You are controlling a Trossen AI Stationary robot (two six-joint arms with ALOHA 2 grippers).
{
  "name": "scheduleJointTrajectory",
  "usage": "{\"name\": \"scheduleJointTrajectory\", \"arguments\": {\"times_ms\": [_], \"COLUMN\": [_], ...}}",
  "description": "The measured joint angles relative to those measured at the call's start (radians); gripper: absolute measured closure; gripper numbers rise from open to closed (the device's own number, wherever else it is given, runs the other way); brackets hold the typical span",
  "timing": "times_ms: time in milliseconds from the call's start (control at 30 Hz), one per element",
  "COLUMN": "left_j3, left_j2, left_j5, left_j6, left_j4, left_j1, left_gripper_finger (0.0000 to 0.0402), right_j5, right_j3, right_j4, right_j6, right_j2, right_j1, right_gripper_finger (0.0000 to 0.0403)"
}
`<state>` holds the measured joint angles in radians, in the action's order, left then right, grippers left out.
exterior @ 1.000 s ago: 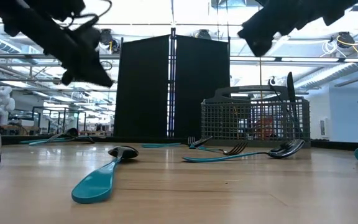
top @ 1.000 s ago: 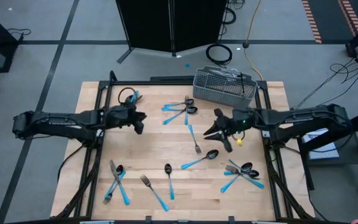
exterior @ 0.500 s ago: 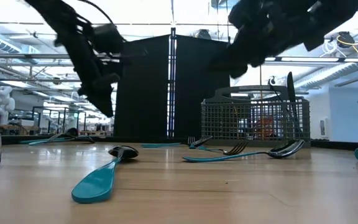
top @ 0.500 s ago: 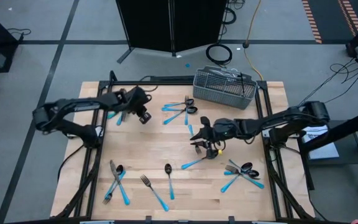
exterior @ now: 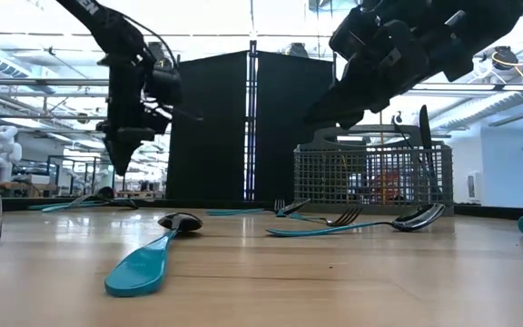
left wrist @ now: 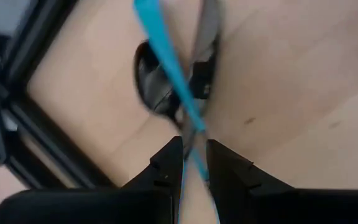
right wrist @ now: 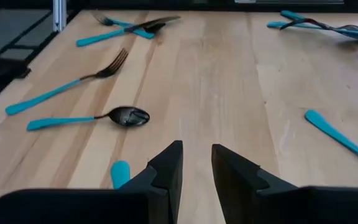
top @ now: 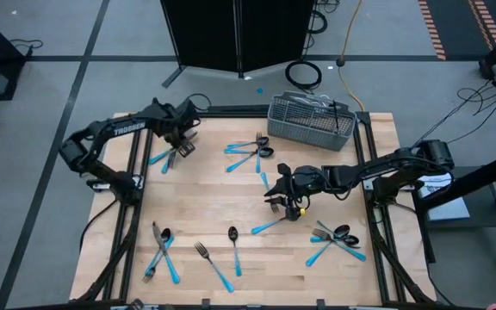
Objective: Sort silverware
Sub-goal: Put the blue knife into the right of the blue utensil organizer
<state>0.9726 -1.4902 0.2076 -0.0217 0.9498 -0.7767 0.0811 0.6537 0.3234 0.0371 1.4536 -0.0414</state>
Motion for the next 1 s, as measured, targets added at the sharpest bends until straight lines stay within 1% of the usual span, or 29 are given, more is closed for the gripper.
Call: {"name": "scheduleJointTrajectory", "arguments": {"times_ms": [100,200,333,400,500,633,1000], "left_j3": [0.000,-0.001,-0.033,-0.045,-0.047,-0.047,-0.047], "left_j2": [-0.019,-0.033,-0.047,-0.063,-0.089,-0.125,-0.220], "left_j5": [0.000,0.014,0.032,0.040,0.041,0.041,0.016], "left_j6": [-0.055,-0.129,-0.223,-0.230,-0.271,-0.276,-0.280], "left_j4": [0.071,0.121,0.077,0.028,0.017,0.017,0.010], "left_j1": [-0.054,-0.080,-0.083,-0.083,-0.083,-0.083,-0.080], "left_gripper_finger": [0.0314,0.0291,0.0254,0.0238,0.0221,0.0214,0.0214], "right_j5": [0.000,0.000,-0.001,-0.001,-0.001,-0.001,-0.002], "right_j3": [0.000,0.000,0.000,0.000,0.000,0.001,0.001], "right_j4": [-0.019,-0.035,-0.046,-0.046,-0.046,-0.046,-0.056], "right_j6": [-0.024,-0.043,-0.057,-0.061,-0.061,-0.061,-0.081], "right_j2": [0.000,0.000,0.000,0.000,0.000,0.000,0.000], "right_j1": [0.000,0.000,0.000,0.000,0.000,0.002,0.003], "right_gripper_finger": [0.0324,0.0324,0.0324,0.0324,0.0324,0.0324,0.0324]}}
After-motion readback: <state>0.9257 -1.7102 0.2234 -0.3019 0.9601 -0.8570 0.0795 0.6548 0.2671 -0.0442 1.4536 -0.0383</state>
